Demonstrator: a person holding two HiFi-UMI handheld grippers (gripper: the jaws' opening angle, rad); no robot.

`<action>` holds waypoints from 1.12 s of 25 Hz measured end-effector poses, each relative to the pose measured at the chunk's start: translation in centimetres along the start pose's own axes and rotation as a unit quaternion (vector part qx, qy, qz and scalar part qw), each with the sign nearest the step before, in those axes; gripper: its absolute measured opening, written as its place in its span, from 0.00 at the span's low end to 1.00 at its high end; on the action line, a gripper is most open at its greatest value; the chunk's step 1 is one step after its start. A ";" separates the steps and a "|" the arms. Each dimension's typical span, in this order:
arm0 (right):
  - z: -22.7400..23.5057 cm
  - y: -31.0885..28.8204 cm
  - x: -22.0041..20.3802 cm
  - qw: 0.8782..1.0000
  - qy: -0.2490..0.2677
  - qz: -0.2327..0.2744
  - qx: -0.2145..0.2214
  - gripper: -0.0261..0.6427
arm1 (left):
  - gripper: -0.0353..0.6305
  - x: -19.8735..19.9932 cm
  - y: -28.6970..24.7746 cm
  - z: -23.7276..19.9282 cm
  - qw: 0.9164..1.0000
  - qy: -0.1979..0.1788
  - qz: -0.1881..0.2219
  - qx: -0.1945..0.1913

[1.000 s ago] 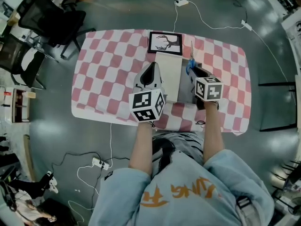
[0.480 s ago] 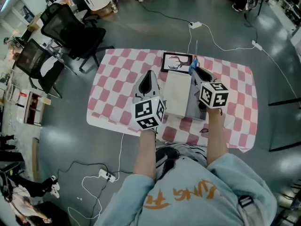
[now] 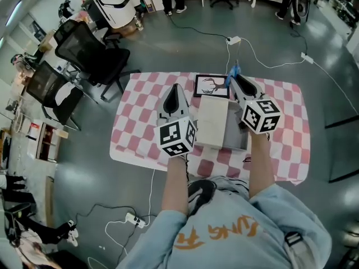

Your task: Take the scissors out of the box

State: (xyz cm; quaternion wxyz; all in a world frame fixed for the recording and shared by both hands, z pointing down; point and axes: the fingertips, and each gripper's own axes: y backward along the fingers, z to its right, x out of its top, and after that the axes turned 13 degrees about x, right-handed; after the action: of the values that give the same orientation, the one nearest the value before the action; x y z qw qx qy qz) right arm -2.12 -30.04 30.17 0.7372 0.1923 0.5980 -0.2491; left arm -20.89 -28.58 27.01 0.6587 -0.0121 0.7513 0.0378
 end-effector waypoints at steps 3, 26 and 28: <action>0.1 0.4 -0.1 1.000 0.009 0.001 -0.005 0.15 | 0.08 -0.3 -0.2 0.6 1.000 0.000 -0.002 -0.007; 0.6 1.6 -0.8 0.999 0.031 -0.011 -0.035 0.15 | 0.08 -3.2 -0.4 1.9 0.999 0.006 -0.032 -0.032; 0.5 1.6 -0.7 0.999 0.033 -0.012 -0.035 0.15 | 0.08 -3.2 -0.3 1.9 0.999 0.006 -0.033 -0.031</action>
State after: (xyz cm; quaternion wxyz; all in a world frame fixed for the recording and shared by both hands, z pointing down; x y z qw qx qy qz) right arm -0.90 -28.98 30.95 0.7201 0.1674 0.6328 -0.2301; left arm -18.60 -28.87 29.95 0.6546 -0.0578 0.7527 0.0397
